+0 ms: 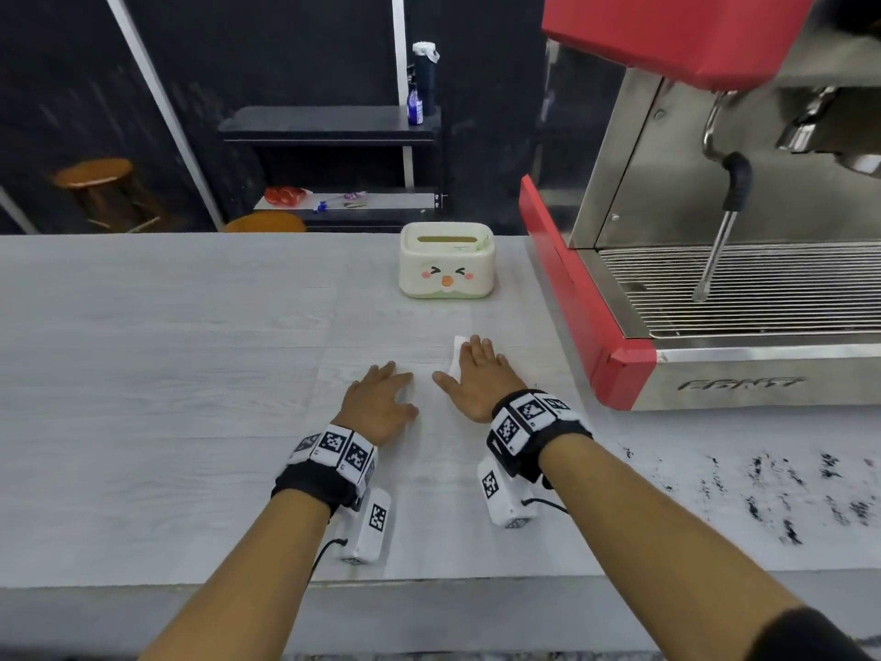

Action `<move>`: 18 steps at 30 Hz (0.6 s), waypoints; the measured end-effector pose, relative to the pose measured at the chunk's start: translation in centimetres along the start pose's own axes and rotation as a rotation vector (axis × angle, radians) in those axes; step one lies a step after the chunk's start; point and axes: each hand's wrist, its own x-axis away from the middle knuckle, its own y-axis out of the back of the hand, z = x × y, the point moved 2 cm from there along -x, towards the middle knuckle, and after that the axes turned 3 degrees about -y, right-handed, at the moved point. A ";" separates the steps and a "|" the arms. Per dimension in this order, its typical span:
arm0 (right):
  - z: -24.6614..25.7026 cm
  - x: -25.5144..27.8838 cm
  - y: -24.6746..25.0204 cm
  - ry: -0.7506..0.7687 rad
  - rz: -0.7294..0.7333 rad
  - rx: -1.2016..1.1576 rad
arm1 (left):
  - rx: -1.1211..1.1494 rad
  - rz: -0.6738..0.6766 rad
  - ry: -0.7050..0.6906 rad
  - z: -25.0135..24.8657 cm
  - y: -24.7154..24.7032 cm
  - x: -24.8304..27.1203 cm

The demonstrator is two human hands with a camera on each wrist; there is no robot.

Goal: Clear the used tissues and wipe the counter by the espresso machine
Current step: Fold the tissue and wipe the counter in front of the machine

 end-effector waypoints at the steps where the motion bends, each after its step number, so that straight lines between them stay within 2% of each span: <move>1: 0.1 -0.6 0.1 -0.005 0.018 0.004 | 0.001 0.003 0.000 0.1 0.0 -0.1; 6: -0.7 -2.7 -0.3 -0.042 0.078 0.014 | 0.004 0.000 0.007 0.5 -0.4 -0.6; 9: -1.6 -2.9 -0.6 -0.049 0.055 0.029 | 0.006 -0.010 0.003 0.5 -0.5 -0.8; 18: -5.2 -0.4 -1.4 -0.117 0.027 0.007 | -0.011 0.005 -0.008 0.3 -0.8 -0.3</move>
